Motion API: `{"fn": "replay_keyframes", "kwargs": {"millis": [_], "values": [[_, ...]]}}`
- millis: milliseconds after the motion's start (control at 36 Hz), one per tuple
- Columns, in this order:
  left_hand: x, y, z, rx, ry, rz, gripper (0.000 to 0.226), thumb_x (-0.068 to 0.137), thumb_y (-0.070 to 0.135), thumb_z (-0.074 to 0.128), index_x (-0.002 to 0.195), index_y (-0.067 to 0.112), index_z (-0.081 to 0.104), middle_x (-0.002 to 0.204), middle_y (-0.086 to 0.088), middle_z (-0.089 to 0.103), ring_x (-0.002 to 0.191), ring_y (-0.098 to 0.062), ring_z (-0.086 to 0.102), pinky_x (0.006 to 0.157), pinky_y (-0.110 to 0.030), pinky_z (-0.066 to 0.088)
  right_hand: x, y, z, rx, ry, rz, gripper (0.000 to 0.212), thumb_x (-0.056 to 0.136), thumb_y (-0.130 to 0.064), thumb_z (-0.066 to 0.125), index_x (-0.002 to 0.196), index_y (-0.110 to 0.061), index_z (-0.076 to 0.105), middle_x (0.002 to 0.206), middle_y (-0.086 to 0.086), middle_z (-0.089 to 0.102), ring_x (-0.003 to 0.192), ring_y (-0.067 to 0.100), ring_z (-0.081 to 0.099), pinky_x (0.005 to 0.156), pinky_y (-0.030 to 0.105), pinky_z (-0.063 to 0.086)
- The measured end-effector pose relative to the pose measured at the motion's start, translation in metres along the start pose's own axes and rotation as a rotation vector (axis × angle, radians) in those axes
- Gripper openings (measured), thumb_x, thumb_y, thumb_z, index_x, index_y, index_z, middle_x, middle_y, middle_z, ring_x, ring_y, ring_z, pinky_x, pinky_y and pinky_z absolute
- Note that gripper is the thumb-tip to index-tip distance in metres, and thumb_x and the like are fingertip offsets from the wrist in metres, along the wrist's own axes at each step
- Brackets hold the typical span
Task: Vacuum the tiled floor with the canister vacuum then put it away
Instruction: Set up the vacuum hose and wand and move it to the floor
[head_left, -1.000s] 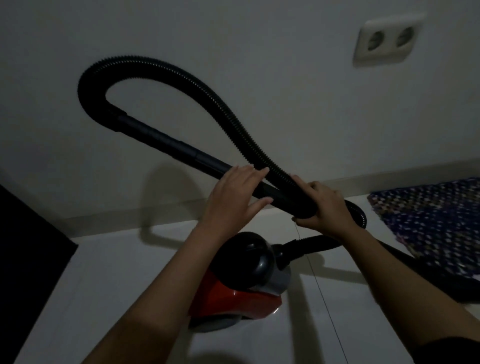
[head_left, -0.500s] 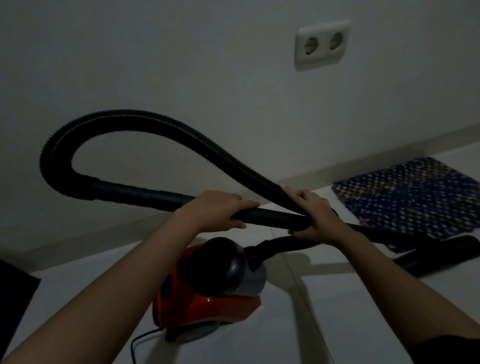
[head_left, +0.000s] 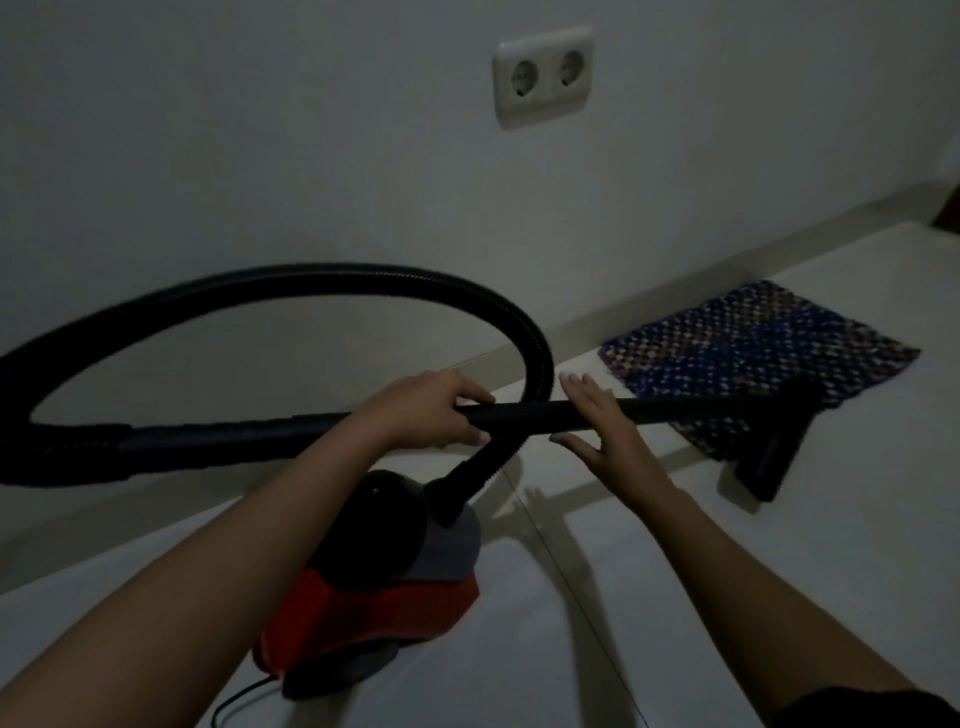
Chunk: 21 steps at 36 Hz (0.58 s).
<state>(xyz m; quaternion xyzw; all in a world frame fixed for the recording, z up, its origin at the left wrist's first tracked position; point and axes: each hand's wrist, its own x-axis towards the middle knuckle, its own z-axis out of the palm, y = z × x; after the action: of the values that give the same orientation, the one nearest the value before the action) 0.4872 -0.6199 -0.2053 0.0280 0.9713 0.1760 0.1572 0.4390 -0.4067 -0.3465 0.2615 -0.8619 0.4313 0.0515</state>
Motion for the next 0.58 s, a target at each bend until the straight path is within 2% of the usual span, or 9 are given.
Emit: {"fn": "replay_keyframes", "kwargs": {"millis": [56,111,194,278,333,417,472,528,583], "values": [[0.003,-0.001,0.011,-0.117,-0.020,-0.026,0.048,0.078,0.030,0.073,0.125,0.030,0.060,0.071,0.006,0.065,0.062,-0.014,0.062,0.071,-0.028,0.048,-0.013,0.000,0.004,0.125,0.062,0.115,0.063,0.090,-0.020,0.060,0.145,-0.021,0.028,0.154,0.005,0.029,0.145,0.014,0.016,0.120,0.040,0.017],[0.006,-0.001,0.022,-0.169,-0.025,-0.042,0.047,0.077,0.027,0.074,0.122,0.030,0.061,0.069,0.009,0.064,0.060,-0.013,0.061,0.066,-0.026,0.046,-0.025,-0.003,0.010,0.235,0.186,0.262,0.055,0.095,-0.022,0.053,0.146,-0.017,0.032,0.156,0.003,0.024,0.145,0.009,0.013,0.119,0.031,0.017],[0.011,0.003,0.037,-0.175,-0.013,-0.061,0.047,0.074,0.032,0.075,0.119,0.033,0.063,0.080,0.003,0.068,0.071,-0.018,0.066,0.078,-0.032,0.052,-0.036,-0.013,0.024,0.354,0.367,0.583,0.061,0.098,-0.034,0.045,0.151,-0.019,0.020,0.160,0.002,0.008,0.148,0.014,0.007,0.117,0.027,0.013],[0.013,0.014,0.049,-0.169,-0.038,-0.065,0.045,0.075,0.035,0.073,0.118,0.035,0.061,0.091,0.003,0.066,0.089,-0.021,0.066,0.089,-0.036,0.052,-0.036,-0.020,0.038,0.576,0.444,0.834,0.068,0.098,-0.045,0.038,0.153,-0.022,0.006,0.161,0.005,0.005,0.148,0.021,0.010,0.120,0.037,0.014],[0.014,0.018,0.055,-0.228,-0.086,-0.056,0.039,0.078,0.032,0.072,0.115,0.034,0.061,0.086,0.004,0.067,0.085,-0.020,0.068,0.087,-0.034,0.053,-0.030,-0.024,0.043,0.794,0.506,0.864,0.068,0.098,-0.044,0.037,0.153,-0.025,0.002,0.160,0.004,0.011,0.146,0.024,0.017,0.119,0.041,0.018],[0.017,0.018,0.064,-0.378,-0.165,-0.052,0.040,0.081,0.023,0.072,0.119,0.021,0.062,0.091,-0.005,0.069,0.080,-0.022,0.069,0.082,-0.036,0.057,-0.017,-0.028,0.042,1.200,0.656,0.870,0.071,0.099,-0.031,0.045,0.152,-0.028,-0.002,0.156,0.006,0.024,0.140,0.024,0.032,0.117,0.039,0.027],[0.024,0.015,0.070,-0.432,-0.223,-0.041,0.041,0.084,0.018,0.069,0.124,0.016,0.058,0.094,-0.008,0.065,0.073,-0.019,0.064,0.071,-0.030,0.056,-0.012,-0.024,0.042,1.362,0.741,0.867,0.073,0.099,-0.020,0.048,0.152,-0.028,-0.001,0.149,0.011,0.037,0.133,0.024,0.043,0.113,0.037,0.033],[0.029,0.013,0.072,-0.423,-0.276,-0.009,0.041,0.088,0.016,0.064,0.127,0.014,0.053,0.095,-0.009,0.061,0.068,-0.012,0.059,0.061,-0.021,0.052,-0.011,-0.021,0.043,1.409,0.771,0.851,0.072,0.099,-0.016,0.047,0.152,-0.028,0.001,0.128,0.011,0.057,0.122,0.022,0.053,0.110,0.038,0.037],[0.035,0.012,0.070,-0.401,-0.332,0.014,0.040,0.091,0.017,0.060,0.130,0.015,0.049,0.096,-0.009,0.058,0.066,-0.009,0.056,0.055,-0.015,0.048,-0.007,-0.016,0.045,1.396,0.760,0.879,0.069,0.099,-0.018,0.047,0.151,-0.032,0.003,0.101,0.001,0.064,0.112,0.019,0.056,0.110,0.044,0.032]]}}
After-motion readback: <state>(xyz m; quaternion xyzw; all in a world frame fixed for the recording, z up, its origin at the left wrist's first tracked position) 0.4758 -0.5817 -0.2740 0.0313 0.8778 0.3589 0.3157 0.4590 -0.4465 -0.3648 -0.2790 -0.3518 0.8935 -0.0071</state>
